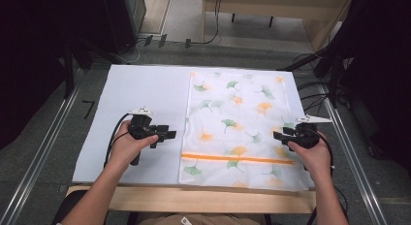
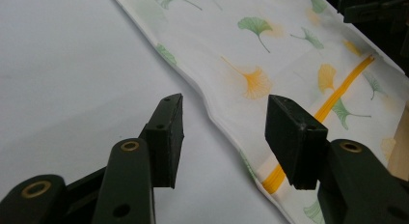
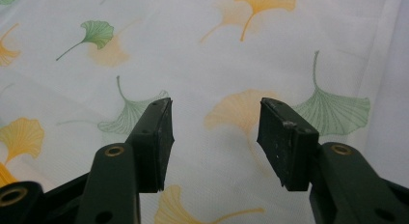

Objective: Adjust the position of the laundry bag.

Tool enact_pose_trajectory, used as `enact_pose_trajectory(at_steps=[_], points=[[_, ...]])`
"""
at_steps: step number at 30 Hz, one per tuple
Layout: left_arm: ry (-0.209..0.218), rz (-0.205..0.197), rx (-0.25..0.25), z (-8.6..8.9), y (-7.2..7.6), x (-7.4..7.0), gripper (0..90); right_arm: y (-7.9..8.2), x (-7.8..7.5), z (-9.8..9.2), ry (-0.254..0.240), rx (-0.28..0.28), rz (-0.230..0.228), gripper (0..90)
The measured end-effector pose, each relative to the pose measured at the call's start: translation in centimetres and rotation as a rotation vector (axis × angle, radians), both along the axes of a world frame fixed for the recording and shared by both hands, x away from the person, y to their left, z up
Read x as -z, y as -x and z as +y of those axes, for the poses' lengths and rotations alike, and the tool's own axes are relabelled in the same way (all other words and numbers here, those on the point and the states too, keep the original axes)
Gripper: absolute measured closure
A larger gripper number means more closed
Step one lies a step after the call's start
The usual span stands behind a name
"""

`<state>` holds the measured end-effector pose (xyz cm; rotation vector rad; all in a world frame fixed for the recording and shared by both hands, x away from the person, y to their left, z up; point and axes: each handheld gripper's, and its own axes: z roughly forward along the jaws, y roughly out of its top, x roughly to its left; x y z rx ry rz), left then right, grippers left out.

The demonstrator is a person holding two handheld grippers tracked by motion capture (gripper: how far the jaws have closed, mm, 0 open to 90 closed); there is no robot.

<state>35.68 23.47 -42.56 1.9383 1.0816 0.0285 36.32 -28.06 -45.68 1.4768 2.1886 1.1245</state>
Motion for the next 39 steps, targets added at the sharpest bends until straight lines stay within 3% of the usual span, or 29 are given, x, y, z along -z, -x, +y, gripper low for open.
enact_pose_trajectory(at_steps=[5,7,12,14,15,17,20,26,28,29,30,31,33,36,39], points=[[0.025,0.005,-0.023,0.3,-0.1,-0.1,47.8,0.0,0.0,0.0,0.011,-0.001,-0.006,47.2],[-0.01,0.016,-0.013,0.2,-0.1,-0.1,49.2,0.1,0.1,0.1,0.03,-0.001,0.0,46.9],[-0.006,0.019,-0.016,0.2,-0.1,-0.2,49.1,0.1,0.1,0.1,0.046,-0.005,-0.006,47.4],[0.007,0.042,-0.03,0.3,-0.1,-0.2,49.1,0.1,0.0,0.1,0.046,-0.002,-0.003,47.4],[0.021,0.073,-0.056,0.6,-0.1,-0.2,44.8,0.1,0.0,0.1,0.033,0.005,0.002,48.6],[0.065,0.089,-0.079,0.8,-0.2,-0.4,50.3,0.1,-0.1,0.1,0.009,0.008,0.005,49.9],[0.093,0.061,-0.09,1.0,-0.2,-0.8,51.4,0.1,-0.3,0.1,-0.015,0.011,-0.018,51.0],[0.042,0.002,-0.065,0.9,-0.2,-0.8,48.3,0.3,-0.7,0.2,0.005,0.011,-0.04,51.4],[0.051,0.011,-0.068,0.9,-0.2,-0.8,48.0,0.3,-0.7,0.2,0.003,0.005,-0.043,50.7],[0.073,0.062,-0.067,0.9,-0.2,-0.8,48.8,0.3,-0.7,0.2,0.01,0.004,-0.041,50.7],[0.073,0.062,-0.067,0.9,-0.2,-0.8,48.7,0.3,-0.7,0.2,0.01,0.004,-0.041,50.7],[0.1,0.115,-0.094,0.9,-0.2,-0.8,45.1,0.4,-0.7,0.1,0.011,0.003,-0.04,50.7],[0.122,0.137,-0.101,1.0,-0.3,-0.9,47.5,0.4,-0.8,0.0,0.009,0.003,-0.048,51.2],[0.121,0.085,-0.114,1.1,-0.2,-1.2,48.9,0.5,-1.0,-0.3,-0.034,0.017,-0.043,52.4],[0.102,0.062,-0.089,1.1,-0.2,-1.3,49.4,0.5,-1.0,-0.6,-0.053,0.018,-0.042,53.3]])
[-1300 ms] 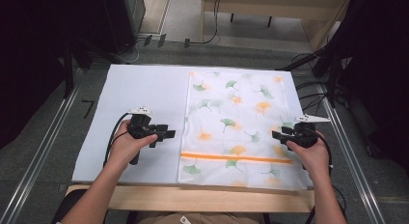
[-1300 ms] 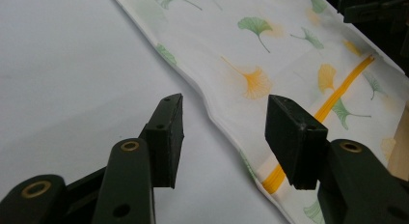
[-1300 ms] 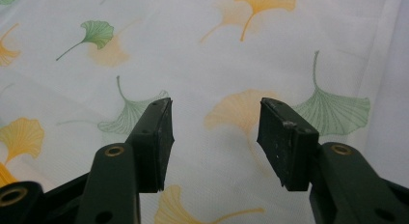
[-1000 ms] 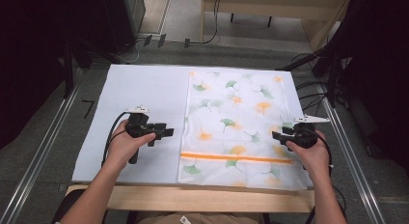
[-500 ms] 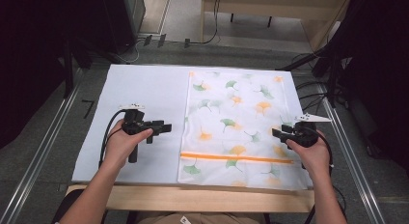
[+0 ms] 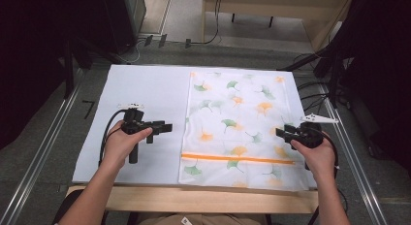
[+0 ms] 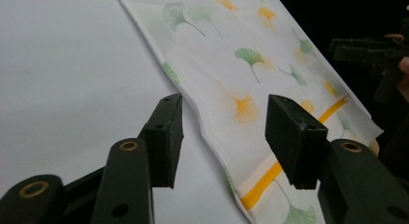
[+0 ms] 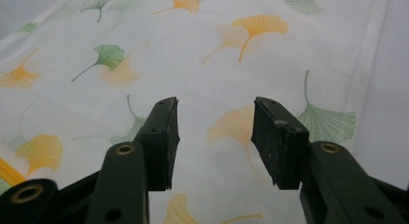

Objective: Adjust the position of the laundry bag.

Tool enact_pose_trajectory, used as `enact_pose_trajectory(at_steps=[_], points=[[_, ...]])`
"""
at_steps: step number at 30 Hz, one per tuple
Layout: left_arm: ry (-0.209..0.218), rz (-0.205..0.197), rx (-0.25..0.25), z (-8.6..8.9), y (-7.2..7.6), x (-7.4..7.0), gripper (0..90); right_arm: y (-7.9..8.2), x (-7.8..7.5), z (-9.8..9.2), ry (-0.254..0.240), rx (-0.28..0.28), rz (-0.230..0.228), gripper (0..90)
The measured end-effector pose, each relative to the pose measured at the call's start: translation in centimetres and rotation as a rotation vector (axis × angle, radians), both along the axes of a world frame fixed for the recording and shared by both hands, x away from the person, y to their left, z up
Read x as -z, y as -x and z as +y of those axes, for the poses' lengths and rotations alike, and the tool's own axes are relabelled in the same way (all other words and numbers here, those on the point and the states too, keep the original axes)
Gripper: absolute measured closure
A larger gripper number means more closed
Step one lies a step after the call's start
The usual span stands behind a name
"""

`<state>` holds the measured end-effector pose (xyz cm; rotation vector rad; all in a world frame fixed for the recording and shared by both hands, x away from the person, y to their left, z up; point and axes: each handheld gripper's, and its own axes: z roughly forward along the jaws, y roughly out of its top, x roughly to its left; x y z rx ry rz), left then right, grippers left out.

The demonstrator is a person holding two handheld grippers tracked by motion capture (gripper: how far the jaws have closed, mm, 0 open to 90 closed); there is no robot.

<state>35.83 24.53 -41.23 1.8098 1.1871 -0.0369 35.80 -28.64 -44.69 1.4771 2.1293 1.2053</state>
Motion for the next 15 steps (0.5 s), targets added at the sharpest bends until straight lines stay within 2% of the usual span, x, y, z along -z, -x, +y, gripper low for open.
enact_pose_trajectory(at_steps=[1,4,5,6,7,8,9,10,14,15], points=[[-0.055,-0.032,0.034,-0.14,0.03,-0.06,50.2,0.01,0.01,-0.07,0.002,0.001,-0.006,53.1],[-0.063,-0.026,0.037,-0.23,0.03,-0.02,50.7,0.11,-0.05,-0.19,0.003,0.007,-0.018,50.2],[-0.081,-0.04,0.034,-0.36,0.15,-0.13,52.0,0.15,-0.08,-0.22,0.001,0.007,-0.024,49.5],[-0.071,-0.02,0.025,-0.36,0.17,-0.17,53.8,0.23,-0.14,-0.24,-0.001,0.011,-0.021,48.9],[-0.072,0.022,0.005,-0.38,0.2,-0.28,52.3,0.29,-0.16,-0.26,-0.005,0.01,-0.014,48.2],[-0.072,0.022,0.005,-0.38,0.2,-0.28,51.7,0.35,-0.14,-0.31,-0.006,0.011,-0.015,48.3],[-0.042,0.054,0.016,-0.3,0.09,-0.27,55.6,0.39,-0.13,-0.39,0.002,0.008,-0.016,48.6],[-0.032,0.066,0.011,-0.29,0.04,-0.25,54.9,0.45,-0.14,-0.46,0.007,0.009,-0.013,48.6],[-0.015,0.062,0.009,-0.29,-0.03,-0.15,55.5,0.6,-0.25,-0.72,0.012,0.021,-0.018,49.1],[-0.033,0.028,0.035,-0.41,0.0,-0.22,56.0,0.62,-0.27,-0.79,0.014,0.024,-0.022,50.7]])
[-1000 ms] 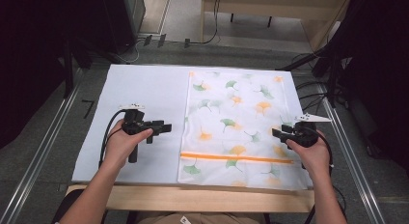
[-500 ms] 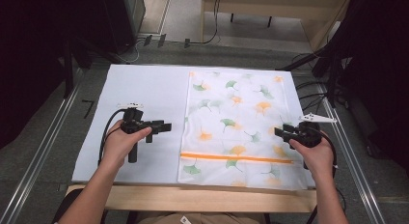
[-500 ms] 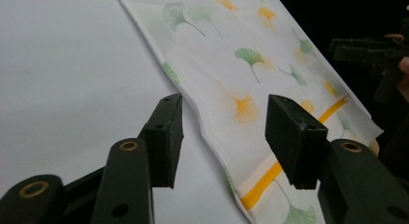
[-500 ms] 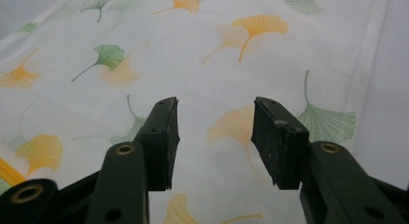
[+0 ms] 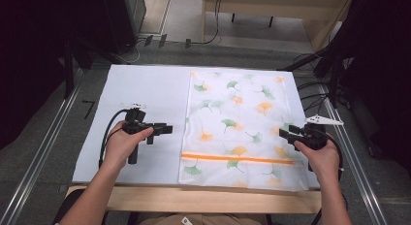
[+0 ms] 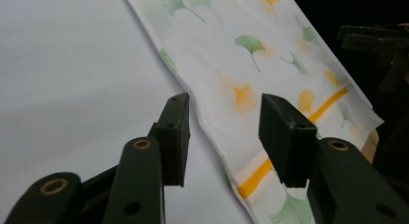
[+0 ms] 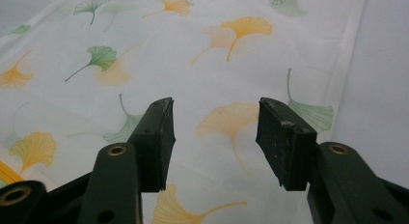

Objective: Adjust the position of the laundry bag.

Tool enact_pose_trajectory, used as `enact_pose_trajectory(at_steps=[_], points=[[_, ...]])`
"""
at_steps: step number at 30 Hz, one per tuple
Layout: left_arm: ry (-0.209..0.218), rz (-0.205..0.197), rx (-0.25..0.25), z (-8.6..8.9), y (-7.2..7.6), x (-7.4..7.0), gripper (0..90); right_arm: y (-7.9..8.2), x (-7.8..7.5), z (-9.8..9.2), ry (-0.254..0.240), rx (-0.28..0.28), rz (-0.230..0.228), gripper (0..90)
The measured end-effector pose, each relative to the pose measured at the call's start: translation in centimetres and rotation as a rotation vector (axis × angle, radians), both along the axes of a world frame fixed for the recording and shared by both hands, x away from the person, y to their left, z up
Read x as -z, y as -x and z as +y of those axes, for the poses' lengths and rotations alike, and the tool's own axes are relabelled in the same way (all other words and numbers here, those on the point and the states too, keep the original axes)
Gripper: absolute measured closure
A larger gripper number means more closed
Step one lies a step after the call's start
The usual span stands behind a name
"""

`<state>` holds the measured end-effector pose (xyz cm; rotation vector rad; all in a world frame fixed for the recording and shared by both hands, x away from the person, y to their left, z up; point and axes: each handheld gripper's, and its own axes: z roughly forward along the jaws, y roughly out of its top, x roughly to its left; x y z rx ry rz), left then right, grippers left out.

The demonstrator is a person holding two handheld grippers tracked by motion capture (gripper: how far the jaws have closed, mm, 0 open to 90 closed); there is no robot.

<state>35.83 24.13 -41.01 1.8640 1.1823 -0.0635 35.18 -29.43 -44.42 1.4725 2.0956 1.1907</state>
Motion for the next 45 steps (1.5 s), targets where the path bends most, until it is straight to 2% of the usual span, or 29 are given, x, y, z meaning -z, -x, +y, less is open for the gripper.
enact_pose_trajectory(at_steps=[1,3,4,5,6,7,8,11,12,14,15,16,17,19,20,22,26,28,30,33,35,39,44,45], points=[[0.0,0.0,0.0,0.0,0.0,0.0,56.1,0.0,0.0,0.0,0.0,0.0,0.0,50.7],[-0.02,-0.039,0.037,-0.3,-0.1,0.3,53.1,0.1,-0.1,-0.1,-0.002,0.011,0.018,51.4],[-0.039,-0.051,0.043,-0.4,-0.1,0.3,51.9,0.1,0.0,-0.1,0.001,0.01,0.017,51.6],[-0.039,-0.051,0.043,-0.4,-0.1,0.3,52.6,0.1,0.0,-0.1,0.001,0.01,0.017,51.6],[-0.065,-0.083,0.039,-0.6,0.0,0.2,52.4,0.1,0.1,-0.2,0.004,0.007,0.02,51.7],[-0.059,-0.083,0.031,-0.6,0.0,0.2,52.4,0.1,0.1,-0.2,0.0,0.01,0.026,51.6],[-0.047,-0.066,0.023,-0.6,0.0,0.1,51.3,0.1,0.1,-0.2,-0.005,0.014,0.033,51.4],[-0.044,-0.076,0.016,-0.5,0.0,0.1,54.0,0.1,0.1,-0.2,0.001,0.02,0.029,51.5],[0.03,-0.021,0.006,-0.3,-0.2,0.3,53.4,0.1,0.1,-0.3,0.007,0.021,0.028,51.8],[0.034,-0.034,0.007,-0.2,-0.3,0.3,53.0,0.0,0.1,-0.3,0.006,0.019,0.028,51.7],[0.048,-0.017,0.005,-0.2,-0.3,0.4,52.9,0.0,0.2,-0.4,0.009,0.02,0.029,51.6],[0.048,-0.017,0.005,-0.2,-0.3,0.4,51.7,0.0,0.2,-0.4,0.009,0.02,0.029,51.6],[0.066,-0.013,0.005,-0.3,-0.3,0.5,51.7,0.0,0.2,-0.4,0.009,0.022,0.032,51.2],[0.04,-0.033,0.027,-0.6,-0.3,0.5,56.7,-0.1,0.3,-0.7,0.013,0.02,0.033,51.5],[0.04,-0.033,0.027,-0.6,-0.3,0.5,57.7,-0.1,0.3,-0.7,0.013,0.02,0.033,51.5],[-0.02,-0.072,0.037,-1.1,-0.3,0.7,60.6,-0.1,0.5,-0.9,0.006,0.03,0.039,52.5],[-0.007,-0.103,0.023,-1.8,-0.5,0.8,63.4,-0.2,0.6,-1.3,0.006,0.049,0.052,54.7],[-0.005,-0.096,0.035,-2.1,-0.7,1.1,62.5,-0.3,0.8,-1.6,-0.01,0.066,0.07,56.0],[-0.015,-0.094,0.035,-2.5,-1.0,1.5,60.8,-0.5,1.1,-2.0,-0.05,0.079,0.093,56.8],[-0.02,-0.085,0.037,-3.1,-1.4,1.9,58.0,-0.6,1.3,-2.2,-0.043,0.089,0.1,58.4],[-0.012,-0.082,0.04,-3.4,-1.6,2.1,57.5,-0.6,1.3,-2.2,-0.063,0.089,0.119,59.4],[-0.01,-0.074,0.035,-3.8,-2.0,2.3,57.4,-0.7,1.5,-2.2,-0.034,0.082,0.108,57.1],[-0.036,-0.049,0.017,-4.1,-2.5,2.8,57.9,-1.0,2.0,-2.4,-0.015,0.08,0.12,55.6],[-0.036,-0.026,0.012,-4.1,-2.6,2.9,57.9,-1.0,2.0,-2.4,-0.015,0.08,0.12,55.6]])
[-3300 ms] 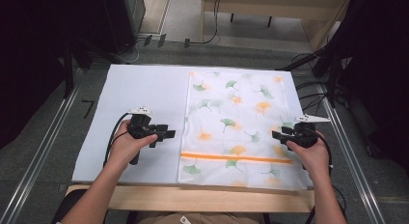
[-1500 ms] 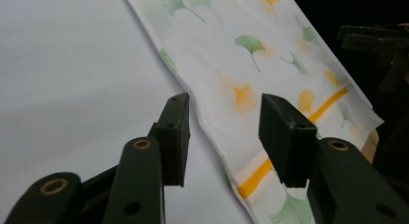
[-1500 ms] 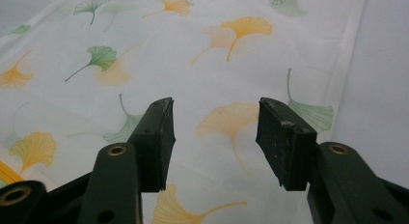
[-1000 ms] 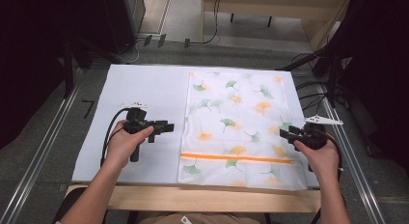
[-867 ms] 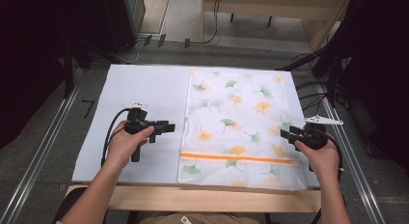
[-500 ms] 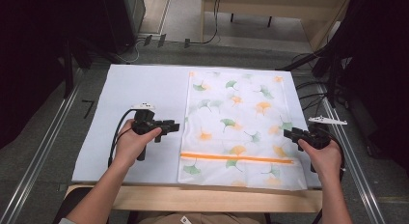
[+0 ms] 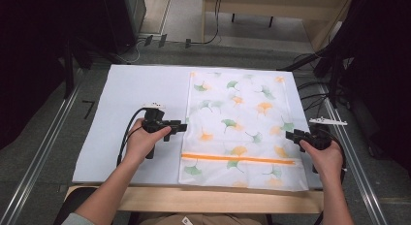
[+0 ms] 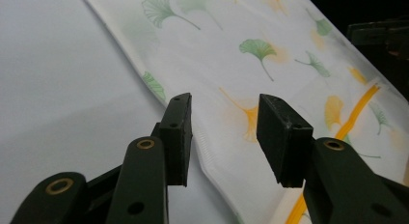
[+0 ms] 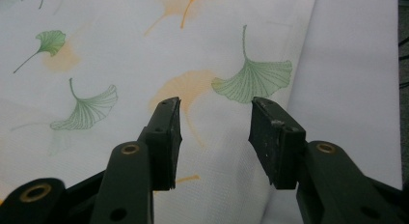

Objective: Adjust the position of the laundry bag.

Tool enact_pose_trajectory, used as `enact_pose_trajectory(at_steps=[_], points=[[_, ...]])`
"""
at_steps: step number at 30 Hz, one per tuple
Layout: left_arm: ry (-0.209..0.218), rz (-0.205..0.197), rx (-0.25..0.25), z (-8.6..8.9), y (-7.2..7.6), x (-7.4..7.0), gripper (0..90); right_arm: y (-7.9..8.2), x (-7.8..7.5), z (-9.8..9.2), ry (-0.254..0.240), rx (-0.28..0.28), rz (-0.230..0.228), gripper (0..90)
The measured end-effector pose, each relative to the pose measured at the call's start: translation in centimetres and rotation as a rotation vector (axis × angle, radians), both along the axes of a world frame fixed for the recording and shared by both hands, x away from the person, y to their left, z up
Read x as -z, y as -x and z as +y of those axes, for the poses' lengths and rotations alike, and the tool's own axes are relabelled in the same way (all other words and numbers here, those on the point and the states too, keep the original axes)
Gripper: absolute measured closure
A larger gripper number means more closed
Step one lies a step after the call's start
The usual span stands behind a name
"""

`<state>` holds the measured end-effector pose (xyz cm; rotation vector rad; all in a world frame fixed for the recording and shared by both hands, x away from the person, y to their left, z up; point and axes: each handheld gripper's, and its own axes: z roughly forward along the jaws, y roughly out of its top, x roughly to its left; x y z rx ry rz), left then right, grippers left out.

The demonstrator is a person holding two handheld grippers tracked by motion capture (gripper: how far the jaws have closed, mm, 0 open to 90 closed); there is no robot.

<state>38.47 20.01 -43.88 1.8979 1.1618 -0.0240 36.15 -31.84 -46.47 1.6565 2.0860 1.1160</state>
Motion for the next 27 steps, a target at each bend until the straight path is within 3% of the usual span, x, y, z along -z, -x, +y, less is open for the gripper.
enact_pose_trajectory(at_steps=[7,11,19,27], points=[[-0.028,0.039,0.001,-0.6,-0.5,0.7,57.1,0.0,-0.1,-0.1,0.002,0.01,0.0,54.1],[-0.018,0.057,-0.004,-0.7,-0.8,0.9,57.1,-0.1,-0.1,0.0,0.017,0.005,-0.001,53.5],[-0.045,0.091,-0.011,-1.0,-1.4,1.6,57.2,-0.6,0.3,0.4,0.083,0.054,0.053,55.2],[-0.071,0.115,0.003,-1.8,-1.7,2.4,57.7,-1.1,0.8,0.3,0.083,0.071,0.072,56.8]])
